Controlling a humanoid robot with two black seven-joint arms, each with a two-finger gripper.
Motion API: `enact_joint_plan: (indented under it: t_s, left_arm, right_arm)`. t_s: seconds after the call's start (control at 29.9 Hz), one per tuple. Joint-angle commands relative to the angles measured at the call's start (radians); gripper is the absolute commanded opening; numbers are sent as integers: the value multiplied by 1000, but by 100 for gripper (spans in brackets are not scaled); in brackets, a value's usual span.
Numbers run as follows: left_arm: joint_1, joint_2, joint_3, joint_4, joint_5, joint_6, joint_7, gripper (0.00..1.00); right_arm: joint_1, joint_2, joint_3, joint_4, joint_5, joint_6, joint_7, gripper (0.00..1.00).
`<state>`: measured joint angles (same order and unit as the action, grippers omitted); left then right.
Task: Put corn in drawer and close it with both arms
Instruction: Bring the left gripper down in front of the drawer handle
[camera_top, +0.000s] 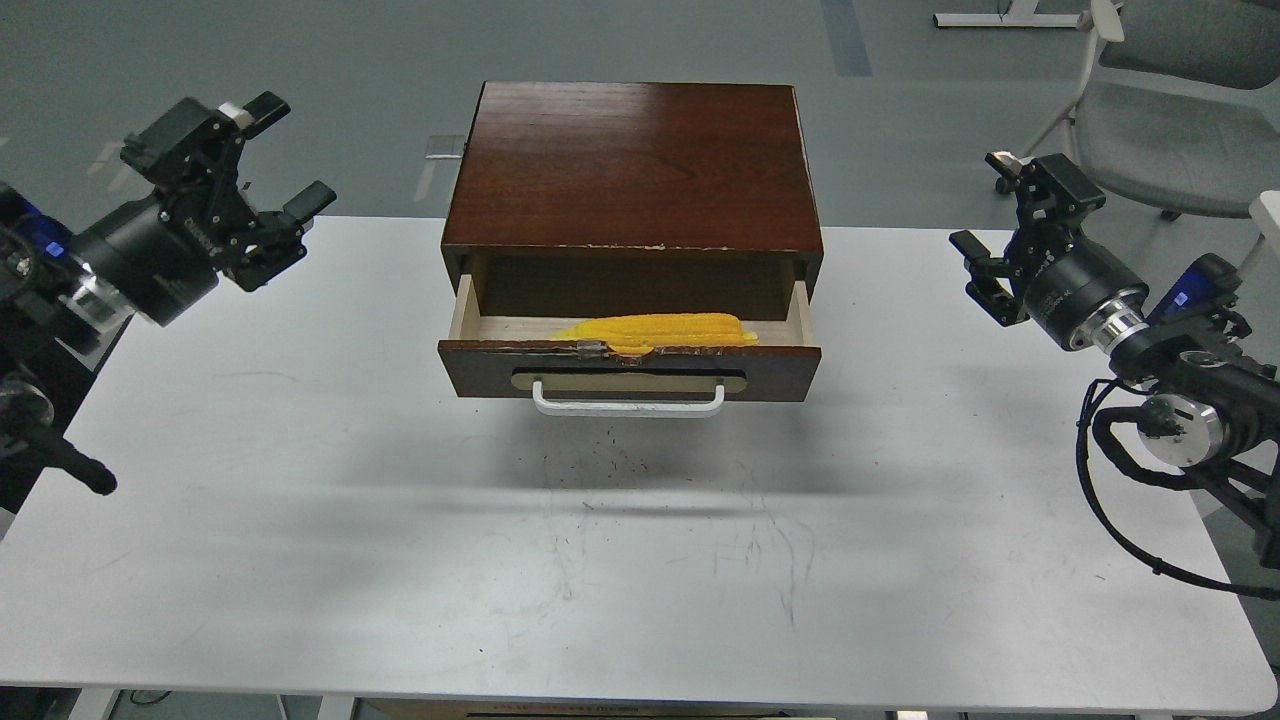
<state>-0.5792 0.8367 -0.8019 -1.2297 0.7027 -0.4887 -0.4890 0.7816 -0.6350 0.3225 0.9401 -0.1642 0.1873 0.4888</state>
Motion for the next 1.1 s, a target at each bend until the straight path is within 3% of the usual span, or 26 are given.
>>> enact_joint_plan:
  t_s: [0.0, 0.13, 0.27, 0.33, 0.4, 0.47, 0.77, 0.94, 1.07]
  left_arm:
    - [-105, -1, -2, -136, 287, 0, 0, 96]
    - [-149, -40, -2, -279, 564, 0, 0, 94]
    - [-174, -143, 12, -387, 802, 0, 0, 80]
    - [-171, -194, 19, -409, 905, 0, 0, 61]
    - [-174, -266, 64, -409, 997, 0, 0, 22]
    - [-169, -286, 96, -410, 1020, 0, 0, 0]
    - [-91, -278, 250, -407, 1008, 24, 0, 0]
    - [2, -278, 250, -398, 1002, 27, 0, 0]
    - [44, -275, 240, -352, 893, 32, 85, 0]
  right_arm:
    - [-1, 0, 0, 0, 0, 0, 0, 96]
    - [-1, 0, 0, 0, -1, 0, 0, 96]
    - [-5, 0, -2, -1, -1, 0, 0, 96]
    - [-7, 0, 0, -1, -1, -2, 0, 96]
    - [-8, 0, -5, -1, -3, -2, 0, 96]
    - [-10, 0, -8, -1, -3, 0, 0, 96]
    - [-16, 0, -16, -1, -3, -3, 0, 96]
    - [-18, 0, -16, -1, -3, -2, 0, 96]
    - [-18, 0, -16, 0, -3, -2, 0, 96]
